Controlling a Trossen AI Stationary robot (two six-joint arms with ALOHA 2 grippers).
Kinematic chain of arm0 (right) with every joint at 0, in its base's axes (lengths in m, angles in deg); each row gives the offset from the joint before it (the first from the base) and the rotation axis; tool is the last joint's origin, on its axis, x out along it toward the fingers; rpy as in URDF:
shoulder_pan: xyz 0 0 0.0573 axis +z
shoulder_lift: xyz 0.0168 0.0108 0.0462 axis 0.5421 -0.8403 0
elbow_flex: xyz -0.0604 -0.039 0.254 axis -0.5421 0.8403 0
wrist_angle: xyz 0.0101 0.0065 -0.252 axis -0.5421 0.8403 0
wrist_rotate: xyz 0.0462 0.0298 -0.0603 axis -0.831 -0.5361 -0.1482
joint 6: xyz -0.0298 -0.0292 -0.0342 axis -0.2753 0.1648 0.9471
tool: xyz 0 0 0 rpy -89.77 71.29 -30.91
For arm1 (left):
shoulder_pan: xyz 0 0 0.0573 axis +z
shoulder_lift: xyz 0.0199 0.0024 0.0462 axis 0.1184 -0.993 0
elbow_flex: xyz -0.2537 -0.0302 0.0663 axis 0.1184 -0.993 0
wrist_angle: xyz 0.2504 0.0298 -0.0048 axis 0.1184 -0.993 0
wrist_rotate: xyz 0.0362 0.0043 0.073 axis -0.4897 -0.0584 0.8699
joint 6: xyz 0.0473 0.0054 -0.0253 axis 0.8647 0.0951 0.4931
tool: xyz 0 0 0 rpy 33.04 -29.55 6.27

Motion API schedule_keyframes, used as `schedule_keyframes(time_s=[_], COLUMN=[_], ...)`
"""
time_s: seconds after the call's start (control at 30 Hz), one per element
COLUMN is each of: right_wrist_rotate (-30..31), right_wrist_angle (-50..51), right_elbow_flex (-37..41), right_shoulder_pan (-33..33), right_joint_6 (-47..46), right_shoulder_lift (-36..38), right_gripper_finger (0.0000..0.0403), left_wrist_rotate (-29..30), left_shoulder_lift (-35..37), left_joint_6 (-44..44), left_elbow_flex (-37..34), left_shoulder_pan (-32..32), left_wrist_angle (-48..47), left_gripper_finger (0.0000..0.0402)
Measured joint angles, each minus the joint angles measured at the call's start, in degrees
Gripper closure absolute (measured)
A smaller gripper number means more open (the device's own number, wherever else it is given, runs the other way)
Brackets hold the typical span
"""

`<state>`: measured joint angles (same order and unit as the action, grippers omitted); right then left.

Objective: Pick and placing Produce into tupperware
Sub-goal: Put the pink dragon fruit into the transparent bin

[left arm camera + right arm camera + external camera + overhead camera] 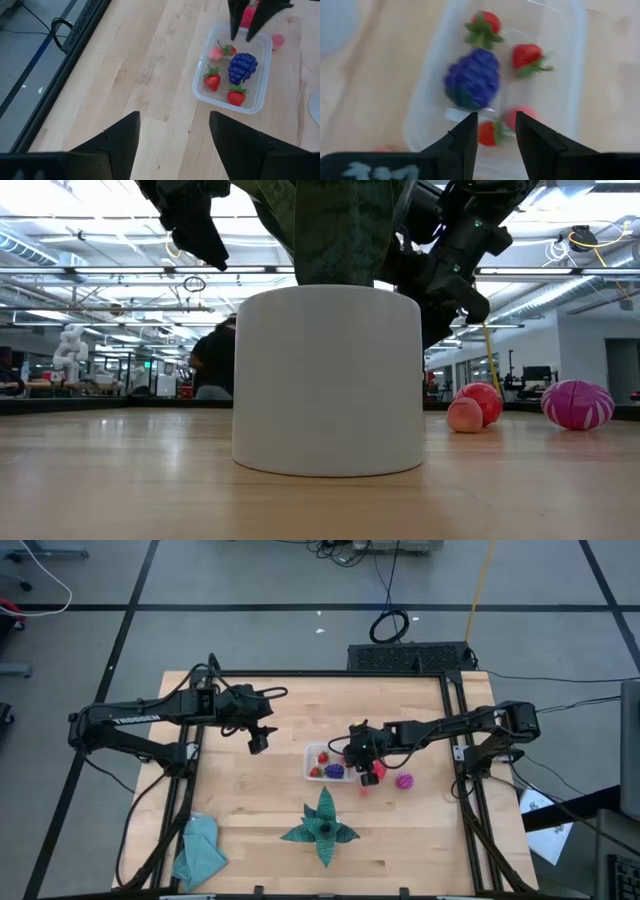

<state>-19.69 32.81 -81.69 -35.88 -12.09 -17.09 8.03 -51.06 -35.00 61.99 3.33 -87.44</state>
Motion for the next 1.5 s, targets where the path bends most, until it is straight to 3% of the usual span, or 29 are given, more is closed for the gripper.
schedule_keyframes(time_s=[0.27, 1.03, 1.5], right_wrist_rotate=[5.8, 6.0, 6.0], right_wrist_angle=[2.9, 30.2, 30.3], right_elbow_flex=[0.0, 0.0, 0.0], right_shoulder_pan=[0.0, 0.1, 0.0], right_joint_6=[0.7, -18.8, -15.0], right_shoulder_lift=[5.1, 14.2, 14.3], right_gripper_finger=[0.0279, 0.0279, 0.0279], left_wrist_rotate=[0.0, 0.0, 0.0], left_shoulder_lift=[0.0, 0.0, 0.0], left_joint_6=[0.1, 0.9, 0.7], left_elbow_flex=[0.0, 0.0, 0.0], left_shoulder_pan=[0.0, -0.5, -0.5], left_wrist_angle=[0.0, -0.4, -0.3], left_gripper_finger=[0.0158, 0.0158, 0.0158])
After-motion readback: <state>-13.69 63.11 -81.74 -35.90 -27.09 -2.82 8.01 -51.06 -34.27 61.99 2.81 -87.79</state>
